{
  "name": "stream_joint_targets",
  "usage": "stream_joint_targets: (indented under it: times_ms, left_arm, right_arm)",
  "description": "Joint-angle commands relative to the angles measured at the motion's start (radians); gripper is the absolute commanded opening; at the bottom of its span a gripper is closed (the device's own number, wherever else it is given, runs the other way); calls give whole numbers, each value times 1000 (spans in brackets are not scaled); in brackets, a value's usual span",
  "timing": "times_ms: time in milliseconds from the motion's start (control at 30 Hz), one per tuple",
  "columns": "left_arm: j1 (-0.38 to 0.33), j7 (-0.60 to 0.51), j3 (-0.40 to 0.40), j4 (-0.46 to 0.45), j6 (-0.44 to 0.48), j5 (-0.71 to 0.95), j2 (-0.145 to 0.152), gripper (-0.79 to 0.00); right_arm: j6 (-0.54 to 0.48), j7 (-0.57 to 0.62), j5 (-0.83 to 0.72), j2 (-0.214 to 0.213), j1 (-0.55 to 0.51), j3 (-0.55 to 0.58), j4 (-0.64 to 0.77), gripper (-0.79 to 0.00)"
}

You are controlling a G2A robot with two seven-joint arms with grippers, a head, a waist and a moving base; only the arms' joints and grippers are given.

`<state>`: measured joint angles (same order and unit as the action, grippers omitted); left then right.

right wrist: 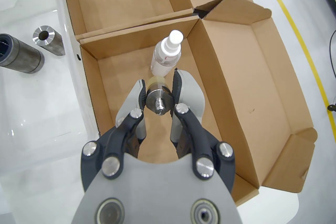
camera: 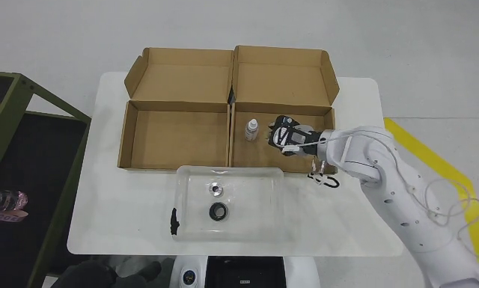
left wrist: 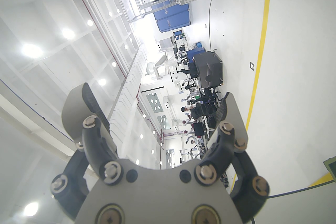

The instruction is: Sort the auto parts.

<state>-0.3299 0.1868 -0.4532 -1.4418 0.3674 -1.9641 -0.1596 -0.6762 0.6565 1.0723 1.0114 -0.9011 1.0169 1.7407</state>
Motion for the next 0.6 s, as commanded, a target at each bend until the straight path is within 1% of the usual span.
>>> stream_joint_targets:
  times_ms: [0, 200, 567]
  left_arm:
    - [0, 0, 0, 0, 0, 0, 0, 0]
    - [0, 0, 0, 0, 0, 0, 0, 0]
    - [0, 0, 0, 0, 0, 0, 0, 0]
  right_arm:
    - [2, 9, 1, 4, 15, -12, -23, -785]
    - [10, 31, 7, 18, 61, -59, -88, -785]
    - [63, 68, 48, 48, 120, -139, -188, -785]
